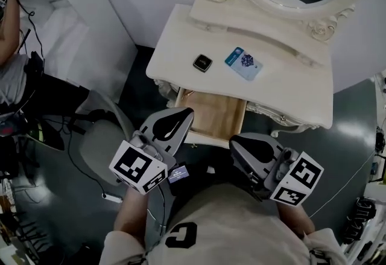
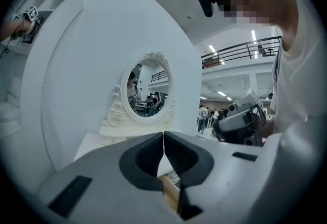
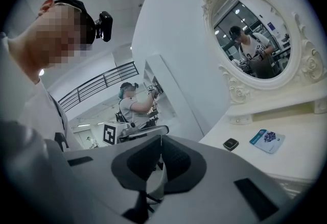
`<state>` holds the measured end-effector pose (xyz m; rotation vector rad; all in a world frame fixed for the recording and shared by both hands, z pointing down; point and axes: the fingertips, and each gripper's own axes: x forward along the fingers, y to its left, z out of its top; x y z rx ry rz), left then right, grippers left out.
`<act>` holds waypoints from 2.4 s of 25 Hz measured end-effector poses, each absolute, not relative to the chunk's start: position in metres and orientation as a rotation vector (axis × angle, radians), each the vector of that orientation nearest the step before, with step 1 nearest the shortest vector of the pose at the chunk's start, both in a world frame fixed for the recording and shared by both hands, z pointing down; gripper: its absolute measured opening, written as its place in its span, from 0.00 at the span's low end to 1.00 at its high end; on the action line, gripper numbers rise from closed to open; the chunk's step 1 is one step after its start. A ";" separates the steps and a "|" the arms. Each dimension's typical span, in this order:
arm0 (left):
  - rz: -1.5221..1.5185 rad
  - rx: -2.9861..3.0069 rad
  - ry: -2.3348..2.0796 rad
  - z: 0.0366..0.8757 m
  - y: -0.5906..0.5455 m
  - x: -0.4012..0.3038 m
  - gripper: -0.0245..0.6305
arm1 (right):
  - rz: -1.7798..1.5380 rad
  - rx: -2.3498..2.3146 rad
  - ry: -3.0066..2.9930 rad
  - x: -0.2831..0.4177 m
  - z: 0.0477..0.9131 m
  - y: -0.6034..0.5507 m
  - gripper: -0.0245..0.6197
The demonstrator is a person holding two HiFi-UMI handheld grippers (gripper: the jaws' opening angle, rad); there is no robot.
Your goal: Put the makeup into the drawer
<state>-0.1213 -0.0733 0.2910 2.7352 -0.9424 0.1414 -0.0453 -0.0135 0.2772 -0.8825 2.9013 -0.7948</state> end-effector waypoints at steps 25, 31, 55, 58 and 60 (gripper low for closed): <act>0.671 2.468 -1.183 0.475 -0.256 -0.060 0.61 | -0.998 -0.690 2.878 0.050 0.331 -0.060 0.08; 0.901 2.382 -1.175 0.527 -0.291 -0.065 0.64 | -1.029 -0.671 2.896 0.052 0.338 -0.057 0.08; 0.988 2.226 -1.151 0.600 -0.328 -0.067 0.63 | -1.110 -0.790 2.884 0.071 0.358 -0.059 0.08; 0.979 2.229 -1.155 0.600 -0.327 -0.067 0.61 | -1.106 -0.786 2.885 0.064 0.353 -0.055 0.08; 0.985 2.219 -1.158 0.600 -0.328 -0.068 0.61 | -1.098 -0.790 2.886 0.060 0.351 -0.053 0.08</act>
